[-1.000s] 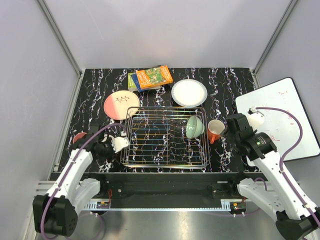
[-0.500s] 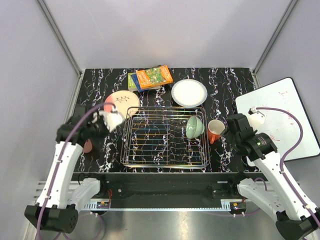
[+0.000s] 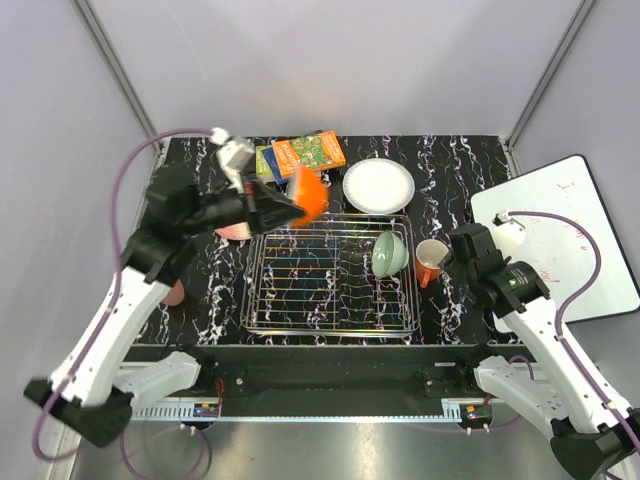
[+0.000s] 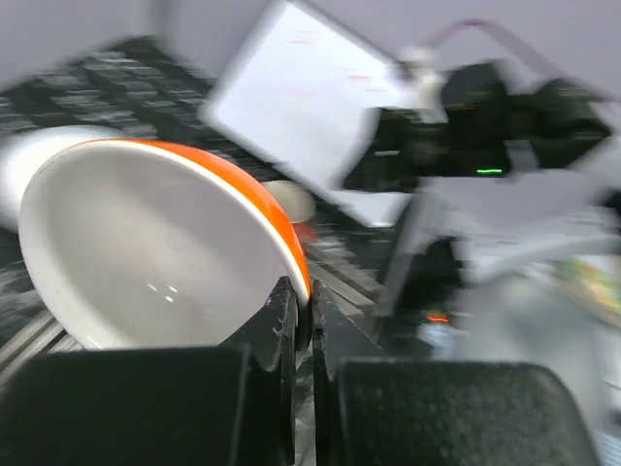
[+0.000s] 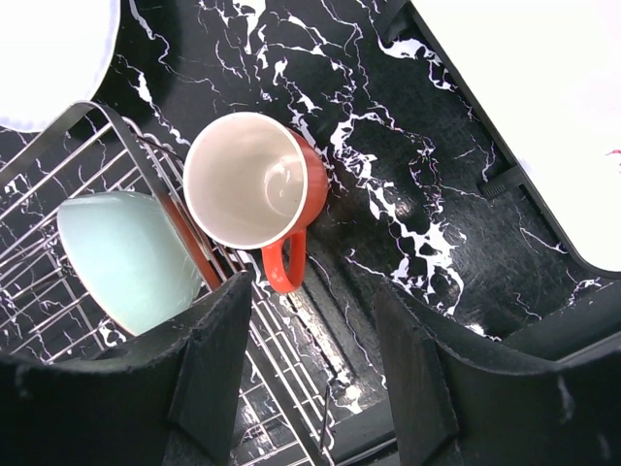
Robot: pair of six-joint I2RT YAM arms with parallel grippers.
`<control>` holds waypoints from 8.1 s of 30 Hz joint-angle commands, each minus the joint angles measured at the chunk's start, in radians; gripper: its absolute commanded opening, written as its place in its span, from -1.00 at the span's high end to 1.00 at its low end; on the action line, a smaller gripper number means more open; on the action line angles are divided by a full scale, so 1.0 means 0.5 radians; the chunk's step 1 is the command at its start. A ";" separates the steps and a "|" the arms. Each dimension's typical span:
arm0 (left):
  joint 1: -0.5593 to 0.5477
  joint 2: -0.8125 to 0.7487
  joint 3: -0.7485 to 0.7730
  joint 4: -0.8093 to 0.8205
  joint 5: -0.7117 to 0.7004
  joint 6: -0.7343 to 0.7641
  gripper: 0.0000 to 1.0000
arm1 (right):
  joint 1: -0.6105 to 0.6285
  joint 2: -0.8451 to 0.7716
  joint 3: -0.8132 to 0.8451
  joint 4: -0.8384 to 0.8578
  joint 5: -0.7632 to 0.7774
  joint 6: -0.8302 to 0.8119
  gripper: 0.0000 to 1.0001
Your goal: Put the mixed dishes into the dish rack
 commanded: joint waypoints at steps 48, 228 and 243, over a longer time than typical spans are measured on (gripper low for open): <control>-1.529 0.939 -0.326 0.671 -1.687 -2.345 1.00 | -0.010 0.184 0.148 0.095 -0.070 0.126 -0.23; 0.217 1.222 0.889 -1.425 -1.193 0.733 -0.98 | -0.210 0.491 0.354 2.258 -1.650 -3.027 1.00; 0.229 1.216 0.821 -1.406 -1.236 0.751 -0.98 | 0.180 0.730 0.688 1.224 -1.531 -4.040 1.00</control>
